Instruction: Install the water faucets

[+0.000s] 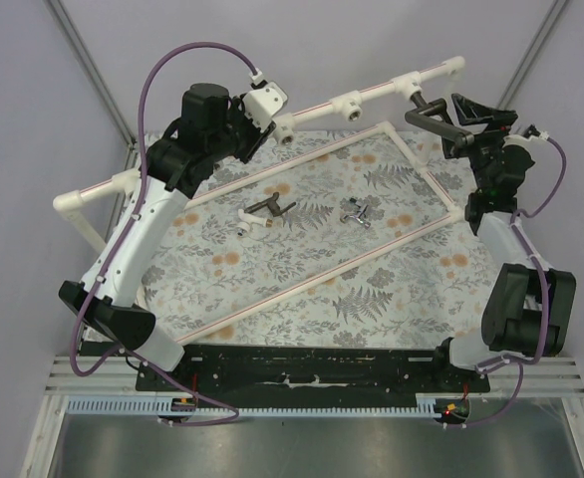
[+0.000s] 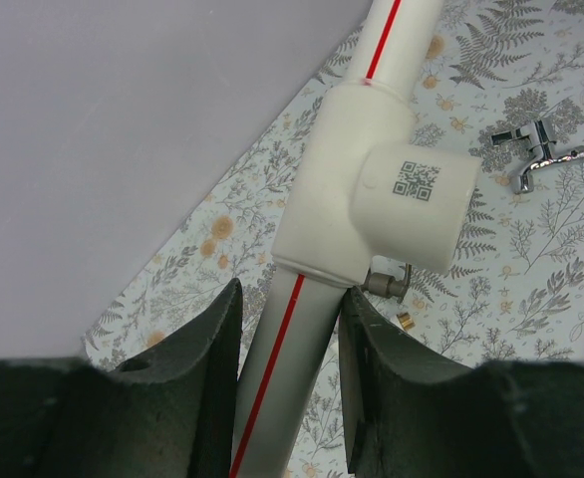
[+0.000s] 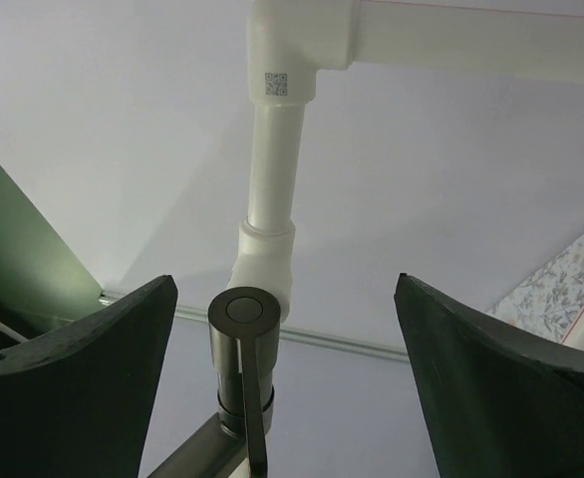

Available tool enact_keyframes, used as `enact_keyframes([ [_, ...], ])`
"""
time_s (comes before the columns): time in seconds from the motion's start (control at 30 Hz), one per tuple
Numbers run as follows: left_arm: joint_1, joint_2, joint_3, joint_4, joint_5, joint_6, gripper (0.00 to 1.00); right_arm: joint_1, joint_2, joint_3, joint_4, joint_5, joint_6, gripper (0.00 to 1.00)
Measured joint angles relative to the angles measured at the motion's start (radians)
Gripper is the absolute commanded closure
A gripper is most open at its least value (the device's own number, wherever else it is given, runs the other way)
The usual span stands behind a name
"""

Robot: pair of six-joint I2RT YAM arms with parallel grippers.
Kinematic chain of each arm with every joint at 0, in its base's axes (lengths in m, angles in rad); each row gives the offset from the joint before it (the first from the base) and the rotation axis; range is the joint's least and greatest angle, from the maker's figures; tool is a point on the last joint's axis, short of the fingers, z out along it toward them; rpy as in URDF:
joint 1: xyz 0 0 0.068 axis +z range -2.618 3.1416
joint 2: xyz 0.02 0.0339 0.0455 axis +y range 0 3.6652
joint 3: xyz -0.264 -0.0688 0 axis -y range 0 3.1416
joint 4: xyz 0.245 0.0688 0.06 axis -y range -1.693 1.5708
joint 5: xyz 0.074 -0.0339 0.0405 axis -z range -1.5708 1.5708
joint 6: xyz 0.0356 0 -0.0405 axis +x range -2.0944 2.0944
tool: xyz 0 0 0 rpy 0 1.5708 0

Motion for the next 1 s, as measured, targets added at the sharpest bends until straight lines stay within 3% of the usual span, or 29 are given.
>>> enact_keyframes([
  [0.1,0.000,0.000,0.000,0.000,0.000,0.000,0.98,-0.015,-0.023,0.000,-0.038,-0.011,-0.077,0.02],
  [0.27,0.000,0.000,0.000,0.000,0.000,0.000,0.98,-0.098,-0.100,0.002,-0.149,-0.040,-0.375,0.02],
  [0.5,0.000,-0.006,-0.008,0.002,0.000,0.000,0.98,-0.139,-0.175,0.154,-0.404,-0.135,-1.060,0.02],
  [0.77,0.000,-0.011,-0.015,0.009,0.001,0.000,0.98,-0.134,-0.290,0.199,-0.597,-0.275,-1.921,0.02],
  [1.0,0.000,-0.017,-0.021,0.013,0.001,0.000,0.98,-0.134,-0.286,0.280,-0.790,-0.284,-2.378,0.02],
])
